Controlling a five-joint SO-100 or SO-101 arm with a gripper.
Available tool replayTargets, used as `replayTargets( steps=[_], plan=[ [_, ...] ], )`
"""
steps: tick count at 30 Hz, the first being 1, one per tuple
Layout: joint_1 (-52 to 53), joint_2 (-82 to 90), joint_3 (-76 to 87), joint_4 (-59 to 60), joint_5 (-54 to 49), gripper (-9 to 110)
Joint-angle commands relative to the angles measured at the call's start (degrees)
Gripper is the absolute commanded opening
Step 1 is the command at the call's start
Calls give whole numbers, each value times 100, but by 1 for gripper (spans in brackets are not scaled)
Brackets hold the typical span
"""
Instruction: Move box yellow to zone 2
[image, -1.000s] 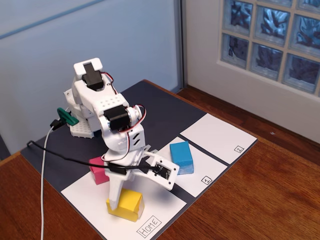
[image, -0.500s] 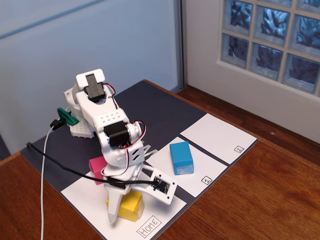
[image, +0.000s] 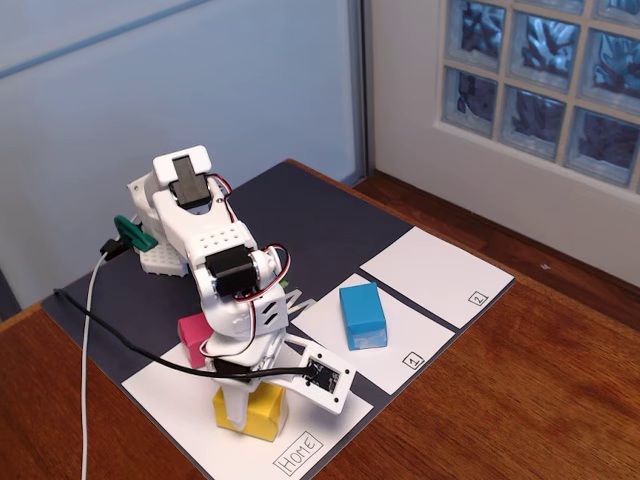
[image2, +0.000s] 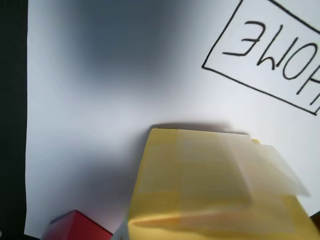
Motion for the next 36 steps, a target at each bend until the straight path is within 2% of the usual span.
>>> replayTargets(
  steps=[1,5,12,16,22,27,36],
  plan=[
    [-26,-237,-1371,738,88,0],
    [-53,-1063,-3560,1969,457,0],
    [-97,308,-2725,1969,1151,-1],
    [-193,1248,-1723,1969,1608,-1],
    [-387,1723,-1389,1969,2153,-1],
    [-879,2162,-1222,1969,2575,-1],
    [-2048,3735,378,1960,3217,-1]
  ],
)
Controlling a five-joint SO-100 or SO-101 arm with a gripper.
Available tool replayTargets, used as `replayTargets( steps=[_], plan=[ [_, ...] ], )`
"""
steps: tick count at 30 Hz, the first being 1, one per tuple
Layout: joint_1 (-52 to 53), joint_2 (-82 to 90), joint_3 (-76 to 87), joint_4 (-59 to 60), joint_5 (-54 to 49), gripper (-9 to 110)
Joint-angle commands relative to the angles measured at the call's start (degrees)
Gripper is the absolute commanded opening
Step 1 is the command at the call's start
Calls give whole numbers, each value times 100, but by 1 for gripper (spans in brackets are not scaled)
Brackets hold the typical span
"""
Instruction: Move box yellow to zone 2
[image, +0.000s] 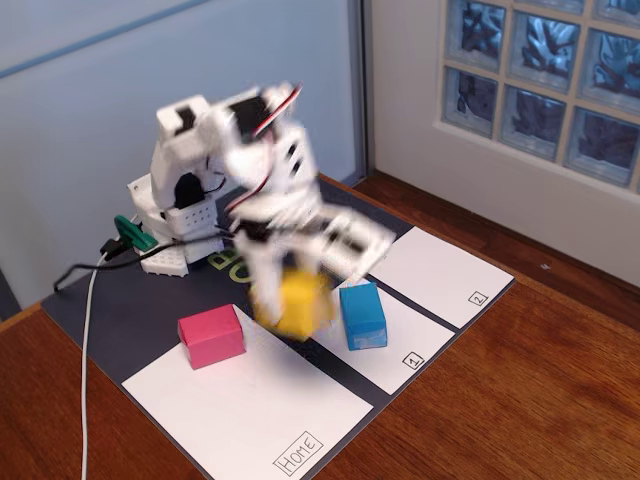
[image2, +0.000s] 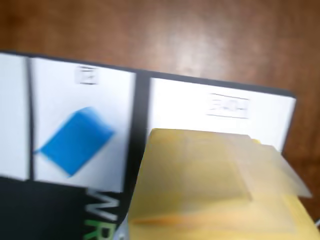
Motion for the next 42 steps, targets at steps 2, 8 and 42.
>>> replayTargets(
  steps=[2,8,42],
  plan=[
    [-536,1134,536,940,132,-1],
    [-1099,1767,1081,940,308,-1],
    [-3973,2602,3990,-1099,4482,-1]
  ],
)
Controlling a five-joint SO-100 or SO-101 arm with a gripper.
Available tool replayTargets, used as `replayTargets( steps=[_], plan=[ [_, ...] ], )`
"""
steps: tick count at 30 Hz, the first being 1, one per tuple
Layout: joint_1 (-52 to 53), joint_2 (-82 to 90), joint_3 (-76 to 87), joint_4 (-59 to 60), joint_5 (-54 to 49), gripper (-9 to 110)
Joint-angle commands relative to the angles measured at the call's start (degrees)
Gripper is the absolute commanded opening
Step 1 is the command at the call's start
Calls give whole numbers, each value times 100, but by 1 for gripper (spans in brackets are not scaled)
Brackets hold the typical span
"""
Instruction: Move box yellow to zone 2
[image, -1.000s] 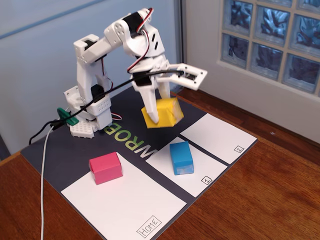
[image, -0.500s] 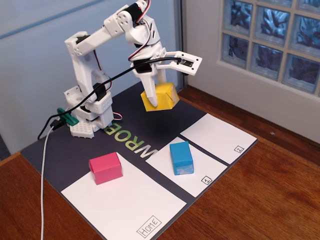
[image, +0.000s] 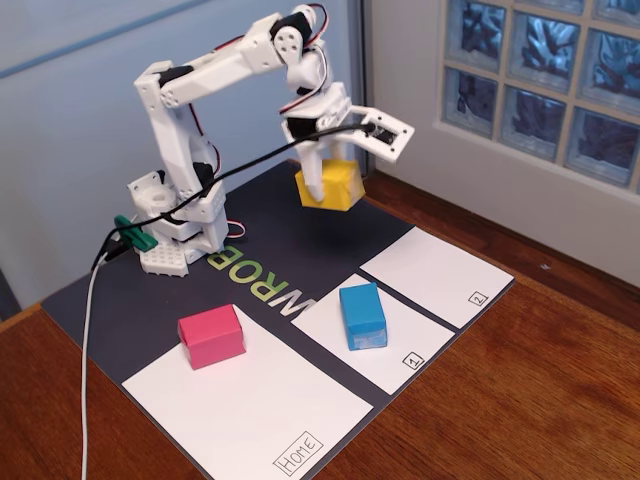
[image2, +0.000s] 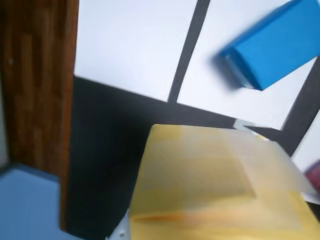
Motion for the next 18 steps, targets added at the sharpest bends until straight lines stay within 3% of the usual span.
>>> replayTargets(
  steps=[1,18],
  plan=[
    [-220,-308,-18,-316,791,0],
    [-457,-1846,-9,-2496,2962,-1]
  ],
)
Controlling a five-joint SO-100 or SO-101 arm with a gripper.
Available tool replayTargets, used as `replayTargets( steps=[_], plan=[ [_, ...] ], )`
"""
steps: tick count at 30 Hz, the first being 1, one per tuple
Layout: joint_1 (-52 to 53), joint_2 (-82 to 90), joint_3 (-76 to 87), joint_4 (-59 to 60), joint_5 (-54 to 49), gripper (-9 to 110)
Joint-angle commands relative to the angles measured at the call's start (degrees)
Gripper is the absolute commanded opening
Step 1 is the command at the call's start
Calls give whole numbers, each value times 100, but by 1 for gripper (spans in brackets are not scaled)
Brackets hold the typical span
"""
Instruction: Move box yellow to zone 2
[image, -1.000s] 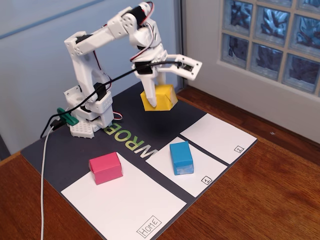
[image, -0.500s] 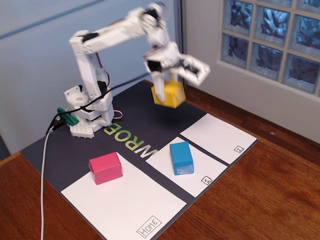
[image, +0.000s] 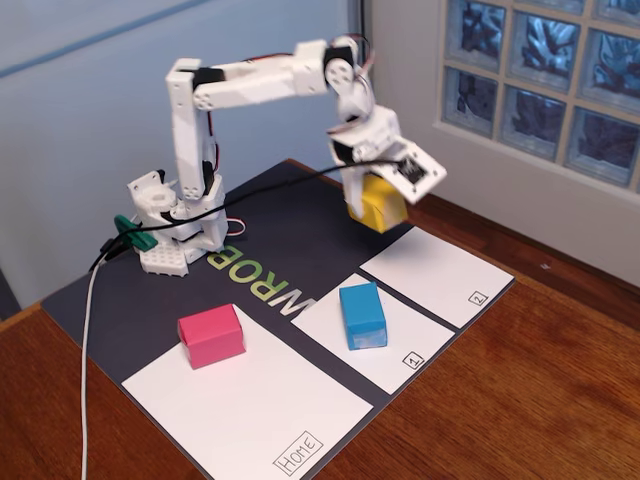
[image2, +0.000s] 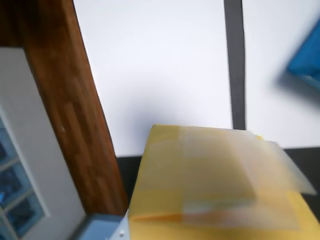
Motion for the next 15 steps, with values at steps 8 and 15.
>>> replayTargets(
  steps=[8,15],
  plan=[
    [-35,-1046,-79,-1011,272,-1],
    [-18,-1380,-79,-1679,404,-1]
  ],
)
